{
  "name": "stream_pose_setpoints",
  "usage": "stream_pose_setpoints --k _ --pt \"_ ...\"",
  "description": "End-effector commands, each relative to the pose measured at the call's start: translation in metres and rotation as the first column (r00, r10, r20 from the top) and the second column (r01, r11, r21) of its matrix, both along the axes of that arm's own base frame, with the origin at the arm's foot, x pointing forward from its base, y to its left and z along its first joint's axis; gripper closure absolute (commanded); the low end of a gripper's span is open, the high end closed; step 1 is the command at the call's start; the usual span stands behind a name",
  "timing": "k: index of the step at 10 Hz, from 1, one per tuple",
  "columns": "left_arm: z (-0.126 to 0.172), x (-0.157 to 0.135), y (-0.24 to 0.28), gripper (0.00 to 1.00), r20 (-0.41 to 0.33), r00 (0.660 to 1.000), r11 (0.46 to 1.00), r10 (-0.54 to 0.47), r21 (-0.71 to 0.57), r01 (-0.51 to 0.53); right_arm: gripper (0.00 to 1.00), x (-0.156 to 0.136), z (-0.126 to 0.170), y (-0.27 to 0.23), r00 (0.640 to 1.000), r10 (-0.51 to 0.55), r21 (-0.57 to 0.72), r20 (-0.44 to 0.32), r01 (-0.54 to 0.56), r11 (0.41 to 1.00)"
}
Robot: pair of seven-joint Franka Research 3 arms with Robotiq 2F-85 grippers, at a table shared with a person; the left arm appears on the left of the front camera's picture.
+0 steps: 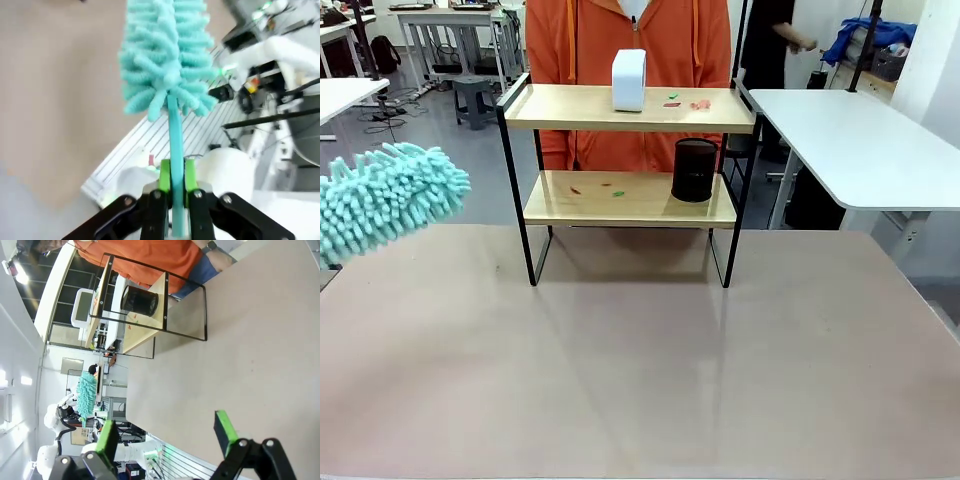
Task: Clean the shelf.
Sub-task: Pick up the Duster from the human, then clean the specific tier of the Shelf with the Duster once objects are removed.
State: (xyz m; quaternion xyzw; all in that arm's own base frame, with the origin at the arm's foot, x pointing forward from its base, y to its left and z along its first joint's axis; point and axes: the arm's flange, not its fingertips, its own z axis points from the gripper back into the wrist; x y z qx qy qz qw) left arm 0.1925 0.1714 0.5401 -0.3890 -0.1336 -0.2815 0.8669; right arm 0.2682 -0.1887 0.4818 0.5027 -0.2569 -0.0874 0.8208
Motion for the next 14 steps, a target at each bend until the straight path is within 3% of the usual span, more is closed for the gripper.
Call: stream_pose_setpoints --k 1,14 --pt "0.0146 0.0017 0.0038 1.00 0.042 0.997 0.995 0.068 -0.074 -0.064 0.00 0.0025 0.0008 0.0001 0.999 0.006 -0.001 0.032 -0.006 1.000" --pt "0.0146 0.0017 0.0038 1.00 0.042 0.997 0.995 0.068 -0.074 -0.064 0.00 0.0025 0.0008 0.0001 0.999 0.006 -0.001 0.032 -0.006 1.000"
